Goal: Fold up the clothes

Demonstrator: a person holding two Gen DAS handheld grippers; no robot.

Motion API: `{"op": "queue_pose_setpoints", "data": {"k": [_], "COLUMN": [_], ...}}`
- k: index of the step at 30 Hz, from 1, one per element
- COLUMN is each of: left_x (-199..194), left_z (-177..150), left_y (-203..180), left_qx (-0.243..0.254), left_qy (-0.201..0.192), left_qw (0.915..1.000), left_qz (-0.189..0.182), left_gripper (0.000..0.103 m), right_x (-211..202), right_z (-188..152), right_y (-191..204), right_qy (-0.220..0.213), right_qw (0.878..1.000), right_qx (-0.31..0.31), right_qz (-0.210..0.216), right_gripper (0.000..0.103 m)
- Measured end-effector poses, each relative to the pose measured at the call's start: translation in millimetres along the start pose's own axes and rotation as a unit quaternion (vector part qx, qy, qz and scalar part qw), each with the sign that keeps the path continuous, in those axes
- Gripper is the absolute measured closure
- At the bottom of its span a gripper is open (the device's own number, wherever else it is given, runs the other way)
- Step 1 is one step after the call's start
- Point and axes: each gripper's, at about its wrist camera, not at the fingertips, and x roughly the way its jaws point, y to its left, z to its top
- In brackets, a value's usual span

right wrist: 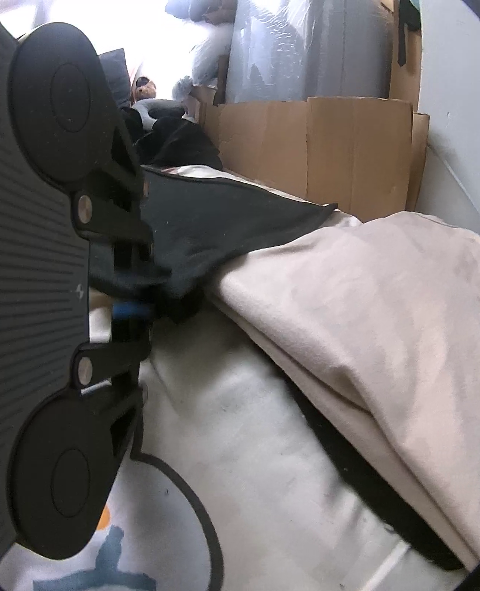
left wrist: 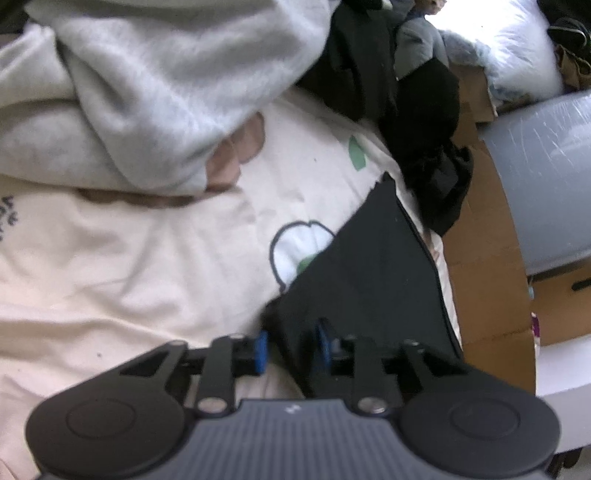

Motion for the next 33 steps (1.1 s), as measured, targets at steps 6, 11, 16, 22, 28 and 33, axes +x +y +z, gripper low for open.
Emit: {"op": "queue_pose_setpoints", "data": {"k": [6,11,16,22,28,33], "left_x": [6,7,6,8,1,-10], "left_z": [5,5,3,2,11,19], "left_y": [11,16,14,10,0,-13], "left_qx": [-0.027,-0.043,-0.026,-0.005,0.014,0.022], "left_qy": [-0.011,-0.023,-0.019,-0.023,-0.024,-0.022], "left_qw": [0.9994,0.9984,0.9991,0.9996,0.9996,0.9992], "left_qz": [-0.016,-0.029,-0.029,-0.014,0.009,0.024], "left_gripper": [0.073,0.073,0.073,0.088,0.1,0.1], "right_x": [11,19,22,25,20,9], "right_z": [-1,0,1,3,11,14], "right_y": [-2,-4,-6,-2,9,20], "right_qy": [-0.007,-0.023,-0.033,-0.03,-0.022,-0.021], "right_qw": [1.0,0.999,0.999,0.999,0.999,0.999], "right_qx": [0.014,0.029,0.026,-0.016,-0.03,-0.022], "right_qz": [0.011,0.021,0.017,-0.008,-0.017,-0.019], "right_gripper": [0.06,0.06,0.067,0.08,0.098,0.099]}}
